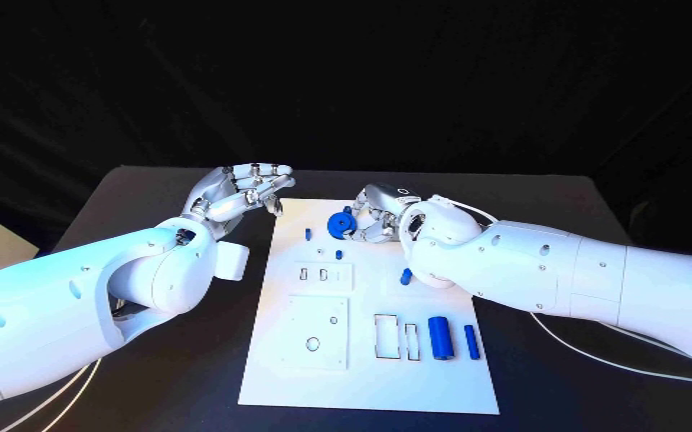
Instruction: Assemble the parts on the task board
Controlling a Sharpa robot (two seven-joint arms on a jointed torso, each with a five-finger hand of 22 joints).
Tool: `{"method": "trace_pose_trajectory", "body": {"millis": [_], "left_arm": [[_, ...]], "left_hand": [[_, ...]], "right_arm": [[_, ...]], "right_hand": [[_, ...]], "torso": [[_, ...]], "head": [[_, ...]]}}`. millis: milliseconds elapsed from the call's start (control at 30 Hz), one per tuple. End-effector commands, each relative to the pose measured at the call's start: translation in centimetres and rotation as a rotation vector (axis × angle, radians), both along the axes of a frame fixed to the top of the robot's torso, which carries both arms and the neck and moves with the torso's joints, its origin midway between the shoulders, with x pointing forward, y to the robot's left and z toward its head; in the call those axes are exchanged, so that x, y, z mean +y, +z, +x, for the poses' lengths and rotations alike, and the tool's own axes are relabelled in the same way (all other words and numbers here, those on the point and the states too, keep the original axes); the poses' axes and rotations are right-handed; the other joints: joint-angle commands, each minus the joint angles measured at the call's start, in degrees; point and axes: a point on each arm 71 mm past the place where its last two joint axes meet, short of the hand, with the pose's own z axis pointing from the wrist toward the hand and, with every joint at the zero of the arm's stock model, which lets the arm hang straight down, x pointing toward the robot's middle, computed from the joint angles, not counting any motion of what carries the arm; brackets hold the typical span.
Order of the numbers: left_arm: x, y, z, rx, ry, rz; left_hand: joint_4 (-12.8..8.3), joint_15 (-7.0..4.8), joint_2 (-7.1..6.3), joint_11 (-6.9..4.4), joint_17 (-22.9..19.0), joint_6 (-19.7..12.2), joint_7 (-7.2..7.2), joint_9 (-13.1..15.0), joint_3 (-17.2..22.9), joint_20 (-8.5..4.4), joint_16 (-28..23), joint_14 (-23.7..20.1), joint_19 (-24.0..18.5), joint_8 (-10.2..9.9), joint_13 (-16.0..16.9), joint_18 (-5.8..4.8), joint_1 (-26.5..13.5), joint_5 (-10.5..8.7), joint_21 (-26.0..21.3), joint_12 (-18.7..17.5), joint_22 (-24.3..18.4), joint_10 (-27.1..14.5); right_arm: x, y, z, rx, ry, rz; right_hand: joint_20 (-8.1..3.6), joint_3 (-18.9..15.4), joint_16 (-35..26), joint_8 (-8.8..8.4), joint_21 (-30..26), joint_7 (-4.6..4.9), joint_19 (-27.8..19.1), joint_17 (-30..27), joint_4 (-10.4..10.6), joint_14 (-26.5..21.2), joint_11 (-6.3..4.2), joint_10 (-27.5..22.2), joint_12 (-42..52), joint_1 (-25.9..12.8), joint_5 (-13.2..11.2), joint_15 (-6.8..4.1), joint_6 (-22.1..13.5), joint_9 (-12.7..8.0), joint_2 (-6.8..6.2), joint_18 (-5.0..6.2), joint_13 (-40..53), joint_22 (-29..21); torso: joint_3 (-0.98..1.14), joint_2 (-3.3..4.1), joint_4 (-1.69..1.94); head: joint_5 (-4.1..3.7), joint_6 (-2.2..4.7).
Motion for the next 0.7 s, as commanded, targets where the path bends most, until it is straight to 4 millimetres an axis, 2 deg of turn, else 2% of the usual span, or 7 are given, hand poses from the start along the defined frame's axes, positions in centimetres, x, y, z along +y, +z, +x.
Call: {"method": "trace_pose_trajectory", "body": {"millis": [33,700], "left_arm": [[-0.15,0.12,0.00,-0.006,-0.008,-0.006],[-0.14,0.11,0.02,-0.006,-0.007,-0.005]], "left_hand": [[-0.2,0.22,0.24,0.02,-0.1,-0.3,0.13,0.1,0.3,0.01,0.4,-0.3,-0.4,-0.1,0.1,0.81,0.0,0.14,0.2,0.2,0.0,-0.5],[-0.2,0.22,0.24,0.02,-0.1,-0.3,0.13,0.1,0.3,0.01,0.4,-0.3,-0.4,-0.1,0.1,0.81,0.0,0.14,0.2,0.2,0.0,-0.5]], "right_arm": [[-0.24,-0.05,0.05,-0.008,-0.021,-0.026],[0.50,-0.41,-0.11,0.024,0.009,-0.026]], "right_hand": [[0.44,-0.1,0.3,-0.04,0.0,-0.01,2.4,15.1,-0.1,6.2,0.34,6.0,0.2,-0.2,0.3,0.35,0.5,0.0,0.32,-0.93,15.1,9.6],[0.43,-0.2,0.3,0.08,0.0,-0.08,2.4,15.1,0.0,6.2,0.28,6.0,0.2,-0.3,0.2,0.31,0.8,0.1,0.28,-0.93,15.1,9.6]], "torso": [[0.00,-0.01,0.02],[-0.08,-0.01,0.03]], "head": [[0.01,-0.09],[-0.04,-0.34]]}}
